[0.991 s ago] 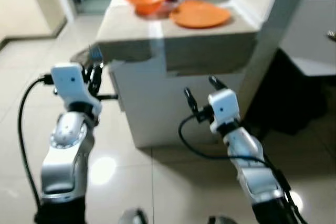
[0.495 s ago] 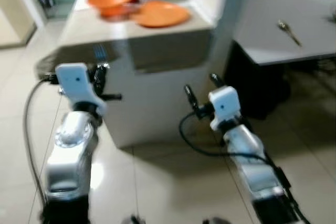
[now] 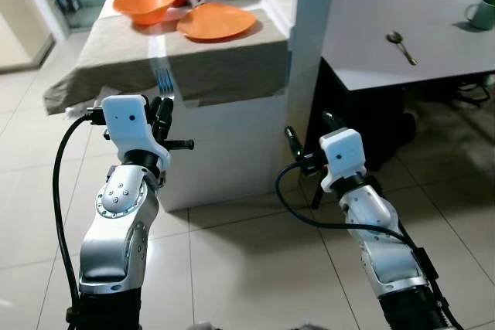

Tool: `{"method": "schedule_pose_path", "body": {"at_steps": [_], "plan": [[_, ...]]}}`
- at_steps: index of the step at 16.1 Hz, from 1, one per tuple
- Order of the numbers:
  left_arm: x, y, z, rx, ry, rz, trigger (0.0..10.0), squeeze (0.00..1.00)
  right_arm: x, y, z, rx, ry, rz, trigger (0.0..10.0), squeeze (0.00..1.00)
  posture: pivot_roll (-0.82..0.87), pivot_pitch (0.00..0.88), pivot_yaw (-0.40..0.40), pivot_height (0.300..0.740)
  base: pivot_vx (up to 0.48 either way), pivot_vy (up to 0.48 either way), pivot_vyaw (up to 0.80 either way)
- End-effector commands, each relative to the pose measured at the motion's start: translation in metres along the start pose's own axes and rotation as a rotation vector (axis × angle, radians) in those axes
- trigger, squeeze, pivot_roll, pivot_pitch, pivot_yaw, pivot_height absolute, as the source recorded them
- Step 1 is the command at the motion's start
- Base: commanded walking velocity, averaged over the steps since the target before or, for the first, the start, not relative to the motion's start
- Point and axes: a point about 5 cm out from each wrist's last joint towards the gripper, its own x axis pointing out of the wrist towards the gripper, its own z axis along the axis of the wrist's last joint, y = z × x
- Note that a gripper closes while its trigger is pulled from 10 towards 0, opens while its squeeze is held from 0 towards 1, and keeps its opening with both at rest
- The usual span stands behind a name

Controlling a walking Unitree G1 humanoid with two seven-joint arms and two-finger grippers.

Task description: Setting the table

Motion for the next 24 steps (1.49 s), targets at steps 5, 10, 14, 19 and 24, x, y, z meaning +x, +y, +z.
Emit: {"method": "schedule_pose_path", "body": {"at_steps": [5,10,14,19,24], "plan": [[-0.001,0.001,0.0,-0.005,-0.007,0.017,0.0,0.0,0.002,0.002,-0.002,0.0,0.02,0.016,10.0,0.0,-0.04,0.0,0.052,0.74,0.0,-0.096,0.0],[0.001,0.002,-0.002,-0.004,-0.004,0.054,0.0,0.0,0.0,0.008,-0.003,0.009,0.019,0.04,10.0,0.0,-0.04,0.0,0.055,0.74,0.0,-0.192,0.0],[0.004,0.002,-0.002,0.003,0.002,0.066,0.0,0.0,0.0,0.011,-0.002,0.012,0.014,0.054,10.0,0.0,-0.05,0.0,0.059,0.74,0.0,-0.339,0.0],[0.009,0.0,-0.004,0.009,0.014,0.066,0.0,0.0,-0.001,0.008,-0.001,-0.007,0.01,0.038,10.0,0.0,-0.06,0.0,0.067,0.74,0.0,-0.442,0.45],[0.016,0.0,-0.006,0.011,0.023,0.069,0.0,0.0,-0.003,0.007,-0.001,-0.001,0.013,0.03,10.0,0.0,-0.07,0.0,0.072,0.74,0.0,-0.435,0.16]]}}
